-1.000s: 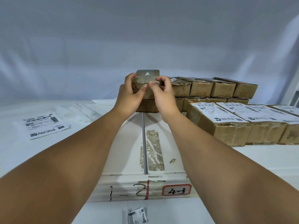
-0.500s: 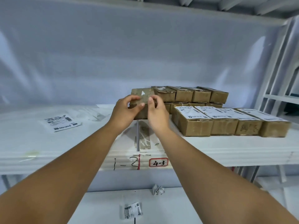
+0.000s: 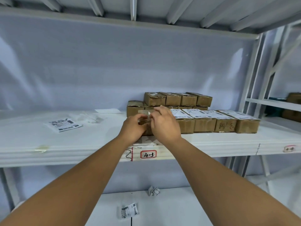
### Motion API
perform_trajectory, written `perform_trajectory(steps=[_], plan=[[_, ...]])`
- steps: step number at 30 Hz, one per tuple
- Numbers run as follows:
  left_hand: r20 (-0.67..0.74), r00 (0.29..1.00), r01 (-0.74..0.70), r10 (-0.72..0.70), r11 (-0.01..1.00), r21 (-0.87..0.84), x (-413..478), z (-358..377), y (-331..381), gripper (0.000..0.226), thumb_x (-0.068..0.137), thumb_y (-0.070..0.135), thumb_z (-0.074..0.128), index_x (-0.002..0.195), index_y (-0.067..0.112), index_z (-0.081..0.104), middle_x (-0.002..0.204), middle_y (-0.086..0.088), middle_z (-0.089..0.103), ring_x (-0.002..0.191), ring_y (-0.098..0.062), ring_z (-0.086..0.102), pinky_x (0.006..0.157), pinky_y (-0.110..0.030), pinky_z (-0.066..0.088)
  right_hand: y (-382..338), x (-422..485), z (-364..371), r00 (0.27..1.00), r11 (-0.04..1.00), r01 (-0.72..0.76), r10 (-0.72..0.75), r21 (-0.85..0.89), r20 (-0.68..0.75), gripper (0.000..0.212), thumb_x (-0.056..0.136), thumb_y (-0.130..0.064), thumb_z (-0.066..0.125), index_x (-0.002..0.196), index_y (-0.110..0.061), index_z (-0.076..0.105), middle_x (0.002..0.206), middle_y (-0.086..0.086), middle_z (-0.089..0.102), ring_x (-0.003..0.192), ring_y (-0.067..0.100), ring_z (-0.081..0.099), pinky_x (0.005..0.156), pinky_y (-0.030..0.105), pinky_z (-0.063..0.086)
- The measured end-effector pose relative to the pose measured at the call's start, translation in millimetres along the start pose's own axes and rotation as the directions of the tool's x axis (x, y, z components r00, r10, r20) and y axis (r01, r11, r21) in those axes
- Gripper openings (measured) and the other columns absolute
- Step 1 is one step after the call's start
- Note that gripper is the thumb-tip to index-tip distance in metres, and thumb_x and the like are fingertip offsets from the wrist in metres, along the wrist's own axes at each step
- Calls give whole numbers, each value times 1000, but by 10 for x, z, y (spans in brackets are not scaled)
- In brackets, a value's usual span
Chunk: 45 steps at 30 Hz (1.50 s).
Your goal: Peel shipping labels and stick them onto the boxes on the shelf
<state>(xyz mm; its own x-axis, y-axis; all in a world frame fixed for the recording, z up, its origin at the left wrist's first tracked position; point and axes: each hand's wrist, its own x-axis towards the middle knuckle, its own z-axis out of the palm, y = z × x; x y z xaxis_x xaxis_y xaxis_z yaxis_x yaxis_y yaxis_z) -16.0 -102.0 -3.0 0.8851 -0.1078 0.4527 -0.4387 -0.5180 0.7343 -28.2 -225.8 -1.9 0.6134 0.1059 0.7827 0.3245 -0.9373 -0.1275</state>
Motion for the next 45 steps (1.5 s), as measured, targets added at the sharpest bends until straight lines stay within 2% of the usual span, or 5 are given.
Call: perform_trajectory(steps=[7, 25, 30, 38, 45], plan=[[13, 999, 50, -50, 997, -58, -31, 88, 106, 30, 95, 20, 53, 124, 23, 57, 132, 0, 55, 112, -30, 56, 84, -31, 45, 330, -58, -206, 985, 944, -162, 172, -287, 9, 35, 96, -27, 39, 130, -24, 48, 147, 4, 39, 144, 25, 12, 115, 48, -4], [124, 989, 113, -77, 942, -316, 10, 68, 29, 66, 91, 14, 57, 145, 33, 23, 136, 8, 40, 102, -6, 50, 76, -26, 47, 281, -178, -150, 995, 991, -71, 79, -113, 64, 52, 85, -8, 47, 136, -18, 44, 142, 9, 41, 142, 27, 16, 116, 44, 9], [-76, 983, -141, 169, 949, 283, 27, -280, -210, 40, 88, 7, 53, 126, 19, 54, 133, -6, 46, 115, -22, 51, 91, -23, 41, -264, 66, -41, 985, 985, 167, -168, 32, 29, 40, 79, -2, 52, 117, -9, 59, 116, 12, 58, 122, 30, 43, 88, 45, 47], [-70, 997, 51, 41, 359, 932, 35, -1200, -792, 37, 90, 21, 47, 127, 19, 50, 139, -5, 38, 122, -27, 41, 89, -33, 40, -896, 414, 424, 871, 977, 184, -212, 106, 444, 30, 89, -13, 45, 116, -18, 58, 121, 8, 50, 116, 26, 46, 86, 34, 43], [-170, 968, 251, -187, 646, 720, -4, -1647, -1405, 42, 79, 59, 43, 94, 26, 64, 100, 7, 65, 102, -18, 59, 84, -28, 47, -1259, 496, 876, 824, 936, -28, -176, 350, 538, 25, 87, -12, 49, 106, -18, 63, 121, 1, 59, 112, 19, 52, 90, 31, 45]])
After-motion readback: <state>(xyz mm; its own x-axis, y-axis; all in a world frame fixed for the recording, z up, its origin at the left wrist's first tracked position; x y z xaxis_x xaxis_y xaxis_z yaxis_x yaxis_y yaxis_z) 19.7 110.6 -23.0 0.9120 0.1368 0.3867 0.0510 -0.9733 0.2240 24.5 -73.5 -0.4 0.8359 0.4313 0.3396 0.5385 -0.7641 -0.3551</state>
